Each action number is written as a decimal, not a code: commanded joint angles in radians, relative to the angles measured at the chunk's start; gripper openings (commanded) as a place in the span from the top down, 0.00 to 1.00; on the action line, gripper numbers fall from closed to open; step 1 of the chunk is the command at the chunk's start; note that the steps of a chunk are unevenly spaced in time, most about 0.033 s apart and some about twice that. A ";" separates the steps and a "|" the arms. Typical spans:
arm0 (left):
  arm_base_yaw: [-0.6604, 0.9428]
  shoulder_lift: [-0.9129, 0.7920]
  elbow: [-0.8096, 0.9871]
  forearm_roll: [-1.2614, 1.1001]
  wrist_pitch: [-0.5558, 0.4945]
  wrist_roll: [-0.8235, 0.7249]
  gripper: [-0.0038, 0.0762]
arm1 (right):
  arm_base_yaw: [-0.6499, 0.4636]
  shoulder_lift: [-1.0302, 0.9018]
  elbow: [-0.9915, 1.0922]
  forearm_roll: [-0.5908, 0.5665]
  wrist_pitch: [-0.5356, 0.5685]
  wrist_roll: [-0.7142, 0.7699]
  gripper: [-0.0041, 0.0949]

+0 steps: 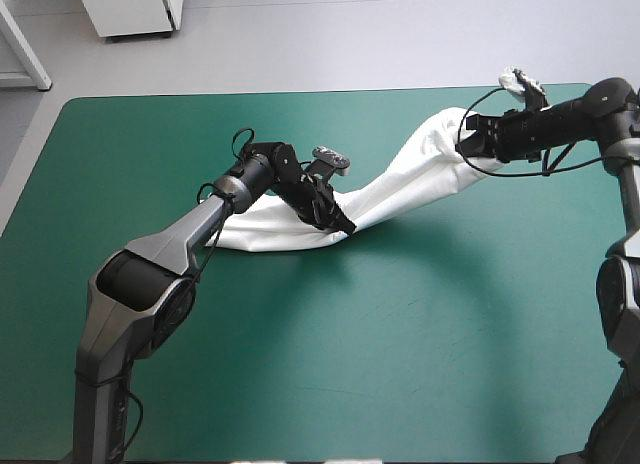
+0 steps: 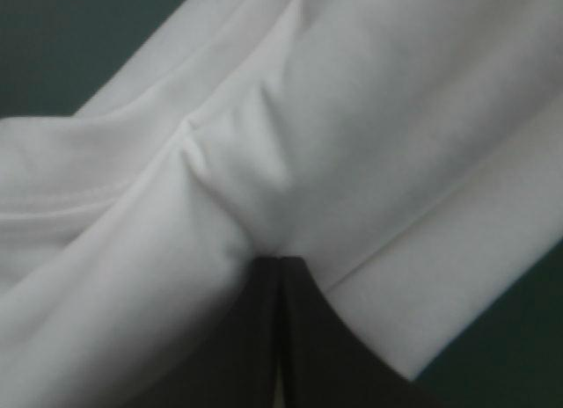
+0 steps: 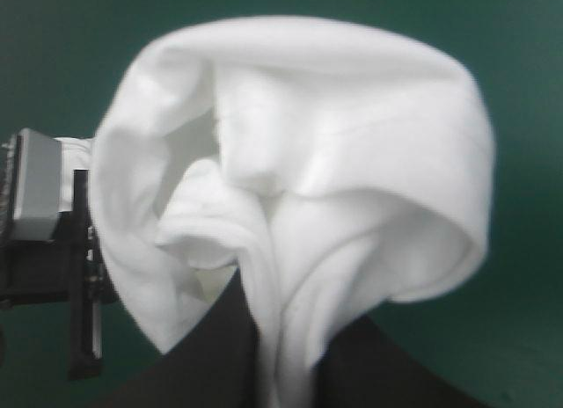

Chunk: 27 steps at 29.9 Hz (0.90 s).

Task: Fold the cloth

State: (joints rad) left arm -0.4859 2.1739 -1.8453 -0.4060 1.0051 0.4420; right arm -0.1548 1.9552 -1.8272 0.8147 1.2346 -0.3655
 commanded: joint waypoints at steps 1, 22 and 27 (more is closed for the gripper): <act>0.000 -0.054 -0.017 0.039 0.026 -0.012 0.98 | -0.014 -0.108 -0.060 0.062 0.012 -0.003 0.97; 0.000 -0.146 -0.219 0.264 0.204 -0.110 0.98 | -0.014 -0.163 -0.060 0.086 0.012 -0.024 0.97; 0.024 -0.275 -0.238 0.360 0.272 -0.115 0.98 | -0.014 -0.163 -0.058 0.093 0.012 -0.017 0.97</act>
State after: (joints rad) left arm -0.4804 2.0359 -2.0453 -0.0774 1.2249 0.3410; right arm -0.1626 1.8570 -1.8523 0.8368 1.2454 -0.3764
